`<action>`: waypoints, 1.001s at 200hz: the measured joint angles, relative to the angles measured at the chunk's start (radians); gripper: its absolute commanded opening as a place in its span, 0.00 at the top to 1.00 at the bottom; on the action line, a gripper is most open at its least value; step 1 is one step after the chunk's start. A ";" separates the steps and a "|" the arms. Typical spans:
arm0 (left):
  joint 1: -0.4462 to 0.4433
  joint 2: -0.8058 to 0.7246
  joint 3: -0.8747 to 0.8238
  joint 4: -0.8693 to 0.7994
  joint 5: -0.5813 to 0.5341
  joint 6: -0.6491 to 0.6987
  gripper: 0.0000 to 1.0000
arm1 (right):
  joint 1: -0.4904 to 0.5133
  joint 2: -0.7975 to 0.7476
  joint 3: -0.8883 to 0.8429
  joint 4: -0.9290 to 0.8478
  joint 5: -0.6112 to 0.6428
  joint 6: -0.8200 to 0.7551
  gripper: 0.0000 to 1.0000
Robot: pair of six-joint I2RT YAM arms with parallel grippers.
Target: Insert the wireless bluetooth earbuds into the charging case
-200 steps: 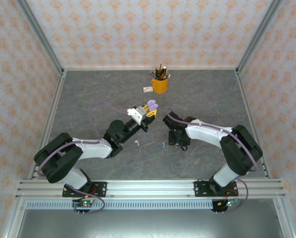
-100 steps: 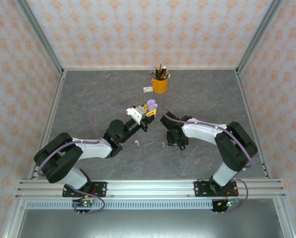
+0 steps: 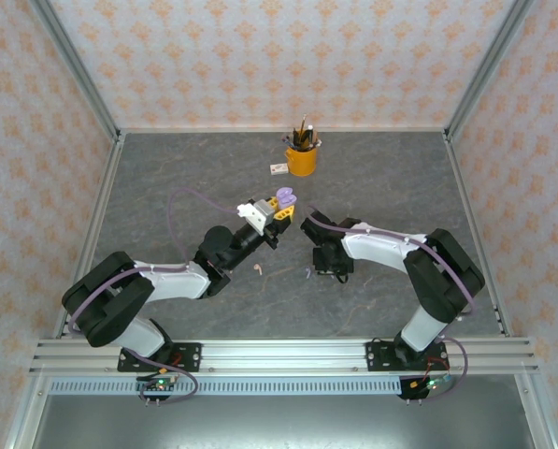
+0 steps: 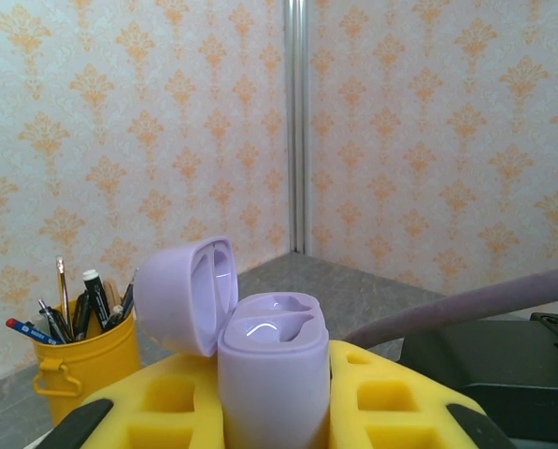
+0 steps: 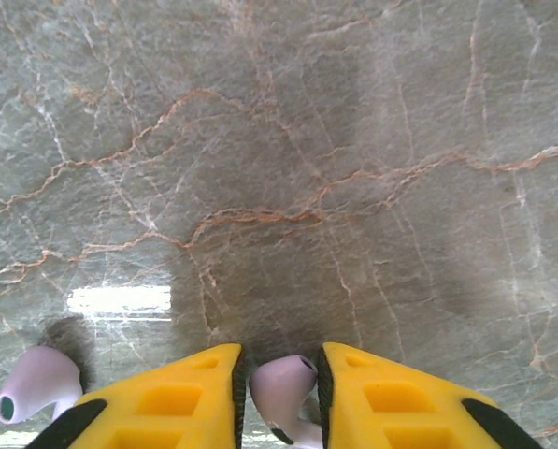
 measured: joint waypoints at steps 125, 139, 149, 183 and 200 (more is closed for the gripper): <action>0.006 -0.020 0.000 -0.010 0.023 -0.016 1.00 | 0.000 -0.014 -0.002 -0.005 0.018 0.002 0.83; 0.006 -0.021 0.000 -0.016 0.023 -0.016 1.00 | 0.001 -0.023 -0.007 -0.005 0.027 0.004 0.83; 0.006 -0.022 0.000 -0.023 0.023 -0.016 1.00 | 0.001 -0.030 -0.008 -0.008 0.032 0.007 0.83; 0.006 -0.022 0.000 -0.030 0.026 -0.018 1.00 | 0.000 -0.037 -0.008 -0.018 0.051 0.023 0.83; 0.006 -0.022 0.000 -0.030 0.026 -0.018 1.00 | -0.002 -0.037 -0.009 -0.019 0.052 0.031 0.83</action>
